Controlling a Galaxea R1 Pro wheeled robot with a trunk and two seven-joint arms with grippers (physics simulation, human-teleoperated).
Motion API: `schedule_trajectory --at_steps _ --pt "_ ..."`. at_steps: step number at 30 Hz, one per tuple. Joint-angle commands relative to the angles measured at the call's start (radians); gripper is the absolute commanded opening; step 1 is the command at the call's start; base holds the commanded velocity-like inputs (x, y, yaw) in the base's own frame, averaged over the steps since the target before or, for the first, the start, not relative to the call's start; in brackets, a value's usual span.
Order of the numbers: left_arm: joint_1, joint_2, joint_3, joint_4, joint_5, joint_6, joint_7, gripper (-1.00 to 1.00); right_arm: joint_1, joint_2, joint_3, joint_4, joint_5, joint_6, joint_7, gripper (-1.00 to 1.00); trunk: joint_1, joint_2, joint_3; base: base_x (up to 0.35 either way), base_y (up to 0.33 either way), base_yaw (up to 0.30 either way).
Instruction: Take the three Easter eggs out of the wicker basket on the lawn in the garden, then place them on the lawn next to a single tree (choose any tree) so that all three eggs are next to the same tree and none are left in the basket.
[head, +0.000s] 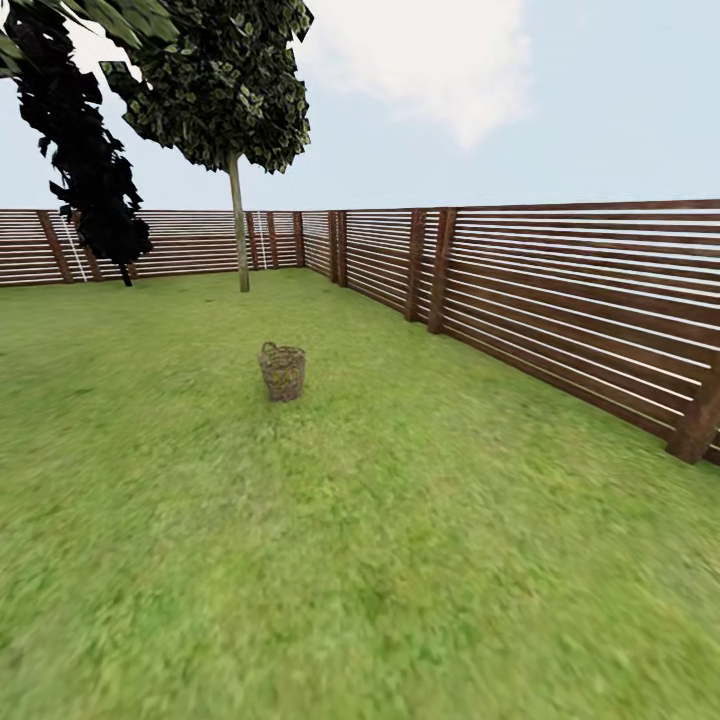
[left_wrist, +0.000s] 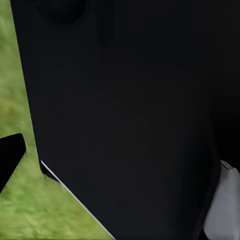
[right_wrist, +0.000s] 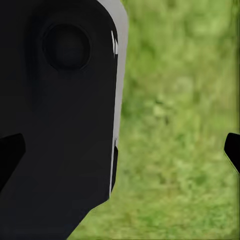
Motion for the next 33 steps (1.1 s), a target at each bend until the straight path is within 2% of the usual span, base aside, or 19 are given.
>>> schedule_trajectory --at_steps 1,33 --pt "0.001 0.000 0.000 -0.002 0.000 -0.001 0.000 1.00 -0.002 0.000 0.000 0.003 0.007 -0.003 -0.001 1.00 0.001 0.000 -0.001 0.338 0.000 0.000" --pt "0.001 0.000 0.000 -0.002 0.000 0.000 0.000 1.00 -0.002 0.000 0.001 0.003 0.009 -0.003 -0.001 1.00 0.001 0.000 -0.001 0.338 0.000 0.000"
